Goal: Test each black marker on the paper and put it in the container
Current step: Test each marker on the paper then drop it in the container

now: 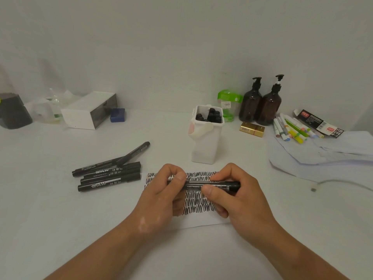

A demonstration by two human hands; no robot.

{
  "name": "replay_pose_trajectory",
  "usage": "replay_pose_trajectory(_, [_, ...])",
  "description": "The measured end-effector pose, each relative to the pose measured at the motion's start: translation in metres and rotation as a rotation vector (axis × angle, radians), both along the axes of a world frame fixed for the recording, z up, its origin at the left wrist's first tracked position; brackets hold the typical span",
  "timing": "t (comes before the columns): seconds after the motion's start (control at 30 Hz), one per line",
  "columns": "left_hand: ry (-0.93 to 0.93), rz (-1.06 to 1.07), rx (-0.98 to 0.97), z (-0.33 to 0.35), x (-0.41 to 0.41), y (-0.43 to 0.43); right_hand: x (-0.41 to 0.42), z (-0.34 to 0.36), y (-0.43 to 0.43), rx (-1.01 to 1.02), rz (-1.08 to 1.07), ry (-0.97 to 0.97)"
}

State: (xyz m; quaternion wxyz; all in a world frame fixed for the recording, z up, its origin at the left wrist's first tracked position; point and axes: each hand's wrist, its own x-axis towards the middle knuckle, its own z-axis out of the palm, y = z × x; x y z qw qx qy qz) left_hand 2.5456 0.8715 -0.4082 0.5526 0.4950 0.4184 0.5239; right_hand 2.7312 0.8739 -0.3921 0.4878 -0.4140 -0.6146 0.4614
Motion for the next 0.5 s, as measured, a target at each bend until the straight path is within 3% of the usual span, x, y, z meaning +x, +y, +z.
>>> replay_pose_trajectory(0.5, [-0.013,-0.049,0.060,0.0079,-0.0028,-0.0063,-0.0014,0.0057,-0.0037,-0.001,0.054,0.087])
